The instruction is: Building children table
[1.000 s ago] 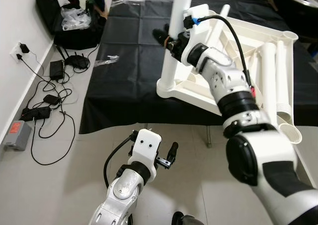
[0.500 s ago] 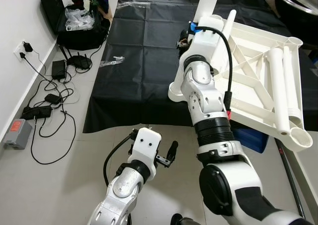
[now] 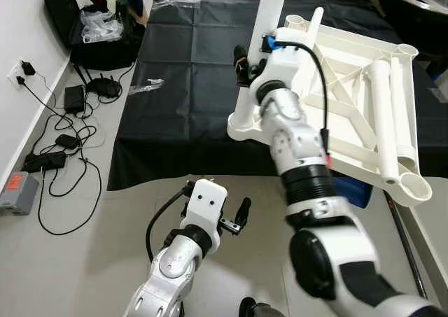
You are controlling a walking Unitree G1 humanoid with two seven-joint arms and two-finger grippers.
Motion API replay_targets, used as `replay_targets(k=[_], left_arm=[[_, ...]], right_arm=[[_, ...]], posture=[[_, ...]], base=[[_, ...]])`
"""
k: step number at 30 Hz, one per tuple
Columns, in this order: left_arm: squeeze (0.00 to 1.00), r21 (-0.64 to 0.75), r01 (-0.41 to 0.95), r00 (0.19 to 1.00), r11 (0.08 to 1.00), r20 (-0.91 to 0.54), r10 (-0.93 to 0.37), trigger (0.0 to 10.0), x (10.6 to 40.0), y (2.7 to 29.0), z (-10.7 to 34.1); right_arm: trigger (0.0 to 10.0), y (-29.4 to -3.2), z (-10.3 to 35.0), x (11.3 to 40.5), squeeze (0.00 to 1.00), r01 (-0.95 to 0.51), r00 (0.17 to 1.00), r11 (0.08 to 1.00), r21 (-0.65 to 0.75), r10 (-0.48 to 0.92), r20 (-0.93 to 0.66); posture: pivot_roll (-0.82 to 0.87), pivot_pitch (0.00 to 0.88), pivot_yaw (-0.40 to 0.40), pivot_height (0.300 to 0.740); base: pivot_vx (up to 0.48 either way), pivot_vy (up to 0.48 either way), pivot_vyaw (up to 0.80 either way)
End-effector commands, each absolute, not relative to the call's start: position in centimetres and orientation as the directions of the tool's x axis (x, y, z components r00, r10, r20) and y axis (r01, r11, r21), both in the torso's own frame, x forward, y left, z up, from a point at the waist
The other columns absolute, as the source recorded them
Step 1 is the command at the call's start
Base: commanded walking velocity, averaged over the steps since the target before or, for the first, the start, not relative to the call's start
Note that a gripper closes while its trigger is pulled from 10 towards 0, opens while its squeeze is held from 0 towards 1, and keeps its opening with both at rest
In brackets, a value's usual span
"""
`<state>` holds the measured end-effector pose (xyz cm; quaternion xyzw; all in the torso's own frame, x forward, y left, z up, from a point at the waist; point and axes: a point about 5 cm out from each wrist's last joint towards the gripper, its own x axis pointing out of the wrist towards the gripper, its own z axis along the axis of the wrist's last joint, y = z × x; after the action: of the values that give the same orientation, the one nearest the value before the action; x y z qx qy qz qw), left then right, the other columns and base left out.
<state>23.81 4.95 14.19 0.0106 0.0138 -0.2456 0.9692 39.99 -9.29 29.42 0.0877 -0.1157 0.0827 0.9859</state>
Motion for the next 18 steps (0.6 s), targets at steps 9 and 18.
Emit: replay_targets(k=[9, 18], left_arm=[[0.0, 0.013, 0.477, 0.877, 0.879, -0.062, -0.476, 10.0, 23.8, 4.9, 13.6], [0.0, 0.014, 0.474, 0.879, 0.88, -0.06, -0.473, 10.0, 23.8, 5.0, 13.7]], right_arm=[[10.0, -11.5, 30.6, 40.9, 0.0, -0.545, 0.834, 0.826, 0.146, 0.516, 0.193], [10.0, -11.5, 31.6, 40.4, 0.0, -0.714, 0.693, 0.696, 0.074, 0.687, 0.22]], posture=[[0.13, 0.23, -0.073, 0.74], [0.14, 0.24, -0.078, 0.74]], base=[[0.0, 0.0, 0.0], [0.0, 0.0, 0.0]])
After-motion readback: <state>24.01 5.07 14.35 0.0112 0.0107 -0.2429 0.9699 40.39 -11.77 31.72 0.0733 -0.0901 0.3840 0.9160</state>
